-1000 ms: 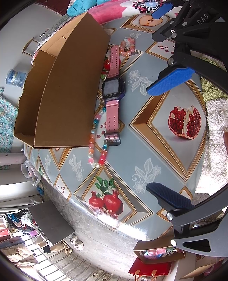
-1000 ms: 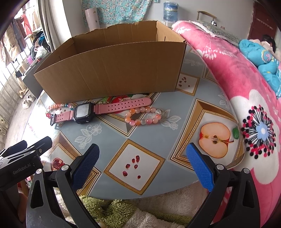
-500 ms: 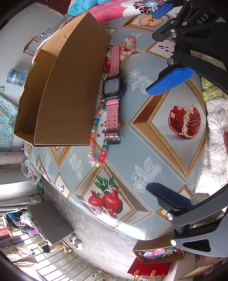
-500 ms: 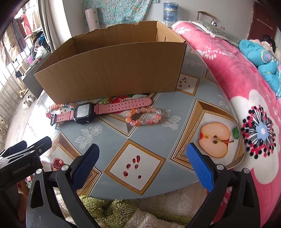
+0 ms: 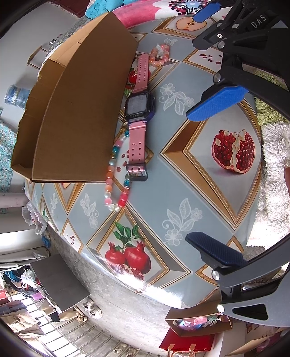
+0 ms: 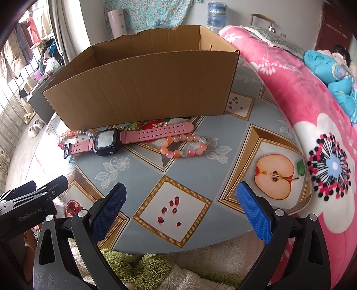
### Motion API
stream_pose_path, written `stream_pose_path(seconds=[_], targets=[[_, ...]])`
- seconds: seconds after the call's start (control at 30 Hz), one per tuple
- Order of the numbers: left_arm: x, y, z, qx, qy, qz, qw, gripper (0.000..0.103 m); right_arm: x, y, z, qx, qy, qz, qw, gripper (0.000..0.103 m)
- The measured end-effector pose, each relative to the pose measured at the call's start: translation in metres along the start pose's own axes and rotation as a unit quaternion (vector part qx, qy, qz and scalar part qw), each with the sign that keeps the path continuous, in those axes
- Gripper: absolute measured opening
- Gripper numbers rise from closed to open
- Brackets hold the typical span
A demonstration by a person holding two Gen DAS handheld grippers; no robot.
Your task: Organize jewelry
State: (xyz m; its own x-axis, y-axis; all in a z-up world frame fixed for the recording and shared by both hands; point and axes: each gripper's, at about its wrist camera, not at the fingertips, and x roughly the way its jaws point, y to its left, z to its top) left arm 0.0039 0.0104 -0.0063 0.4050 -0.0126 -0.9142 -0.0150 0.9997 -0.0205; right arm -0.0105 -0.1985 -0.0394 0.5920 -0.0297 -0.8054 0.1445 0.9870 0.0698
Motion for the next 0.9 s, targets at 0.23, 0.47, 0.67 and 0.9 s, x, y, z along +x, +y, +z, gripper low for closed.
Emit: stream_pose_path(seconds=[0.23, 0.47, 0.67, 0.9], targets=[[0.023, 0.002, 0.0, 0.004, 0.031, 0.004, 0.9995, 0.098, 0.014, 0.001, -0.004, -0.01, 0.019, -0.003, 1.0, 0.095], [0.037, 0.004, 0.002, 0.018, 0.044, 0.014, 0.9988, 0.098, 0.039, 0.006, -0.005, -0.03, 0.042, -0.009, 0.999, 0.095], [0.044, 0.004, 0.009, 0.029, 0.054, 0.012, 0.998, 0.098, 0.05, 0.003, -0.005, -0.032, 0.043, -0.007, 0.999, 0.095], [0.044, 0.004, 0.018, 0.04, 0.067, 0.007, 0.9969, 0.099, 0.054, 0.001, -0.004, -0.047, 0.03, 0.001, 0.998, 0.095]])
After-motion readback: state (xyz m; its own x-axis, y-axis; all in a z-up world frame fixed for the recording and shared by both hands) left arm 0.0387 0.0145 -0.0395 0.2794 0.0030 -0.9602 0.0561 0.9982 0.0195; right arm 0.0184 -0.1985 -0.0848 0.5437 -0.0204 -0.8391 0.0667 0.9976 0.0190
